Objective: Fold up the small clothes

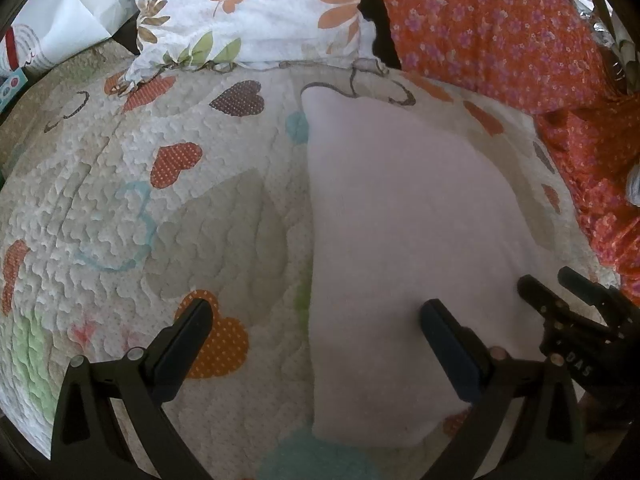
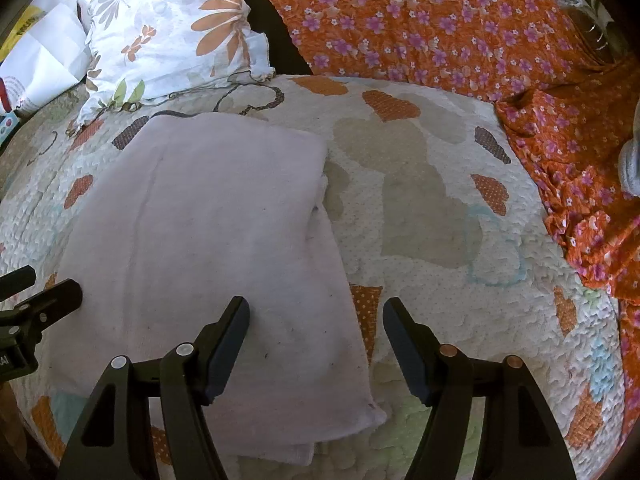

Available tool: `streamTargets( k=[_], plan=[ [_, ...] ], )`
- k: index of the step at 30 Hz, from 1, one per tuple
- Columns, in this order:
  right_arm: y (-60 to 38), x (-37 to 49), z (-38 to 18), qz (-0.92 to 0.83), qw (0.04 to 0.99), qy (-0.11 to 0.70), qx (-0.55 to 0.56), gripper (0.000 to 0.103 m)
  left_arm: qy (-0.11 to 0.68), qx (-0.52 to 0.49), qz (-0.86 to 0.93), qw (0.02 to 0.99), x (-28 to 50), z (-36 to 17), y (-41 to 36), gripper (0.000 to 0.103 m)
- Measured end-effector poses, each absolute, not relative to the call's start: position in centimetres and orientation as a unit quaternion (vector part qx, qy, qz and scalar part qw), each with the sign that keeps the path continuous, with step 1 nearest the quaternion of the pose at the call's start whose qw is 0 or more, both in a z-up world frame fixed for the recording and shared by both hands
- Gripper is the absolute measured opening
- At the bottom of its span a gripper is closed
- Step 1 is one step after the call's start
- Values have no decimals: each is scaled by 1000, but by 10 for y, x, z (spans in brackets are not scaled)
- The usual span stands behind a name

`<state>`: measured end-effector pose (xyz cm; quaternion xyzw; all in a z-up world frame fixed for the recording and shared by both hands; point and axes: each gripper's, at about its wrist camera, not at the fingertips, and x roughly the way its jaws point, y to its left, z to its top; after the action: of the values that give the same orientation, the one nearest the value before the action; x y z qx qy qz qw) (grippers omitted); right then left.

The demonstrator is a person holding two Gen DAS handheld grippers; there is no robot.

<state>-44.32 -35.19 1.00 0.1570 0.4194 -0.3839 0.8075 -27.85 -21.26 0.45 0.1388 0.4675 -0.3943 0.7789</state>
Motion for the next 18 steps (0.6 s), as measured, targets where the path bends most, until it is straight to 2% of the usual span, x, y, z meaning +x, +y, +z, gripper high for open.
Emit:
streamTargets(
  k=[18],
  plan=[
    [-351,-441,8,-377,809,425,153,76,482,131,-398,770,-276,3,-212,103]
  ],
)
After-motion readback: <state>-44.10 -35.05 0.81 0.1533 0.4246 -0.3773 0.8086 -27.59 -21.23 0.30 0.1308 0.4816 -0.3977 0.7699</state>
